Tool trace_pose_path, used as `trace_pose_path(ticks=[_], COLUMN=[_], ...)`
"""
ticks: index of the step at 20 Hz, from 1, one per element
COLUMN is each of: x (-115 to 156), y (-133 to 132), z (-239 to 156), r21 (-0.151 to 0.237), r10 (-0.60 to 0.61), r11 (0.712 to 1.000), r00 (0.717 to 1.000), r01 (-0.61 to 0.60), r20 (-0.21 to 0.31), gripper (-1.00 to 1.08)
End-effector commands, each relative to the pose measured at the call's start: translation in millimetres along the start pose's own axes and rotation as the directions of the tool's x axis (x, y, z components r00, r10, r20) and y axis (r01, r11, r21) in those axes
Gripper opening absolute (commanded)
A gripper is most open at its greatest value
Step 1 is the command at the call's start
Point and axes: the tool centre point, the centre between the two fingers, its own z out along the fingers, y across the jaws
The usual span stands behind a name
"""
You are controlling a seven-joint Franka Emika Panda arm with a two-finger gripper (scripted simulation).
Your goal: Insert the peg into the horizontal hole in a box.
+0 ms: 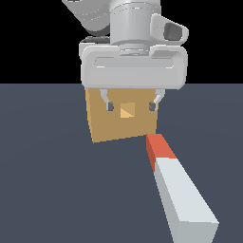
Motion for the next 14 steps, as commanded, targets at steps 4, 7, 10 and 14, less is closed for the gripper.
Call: trace_pose_path(ticks=[4, 7, 10, 14], x=[-30, -48, -63, -77], y=[23, 36, 48, 59], z=[25, 39, 51, 62], r21=[-0.004, -0.006, -0.008, -0.010], r10=[0.014, 0.021, 0.028, 0.034], r11=[1.000, 1.000, 1.000, 0.999], r00=[1.000, 1.000, 1.000, 0.999], r01=[-0.014, -0.021, -0.028, -0.034], r20=[0.004, 0.006, 0.007, 0.008], gripper=[1.00, 1.00, 1.00, 1.00])
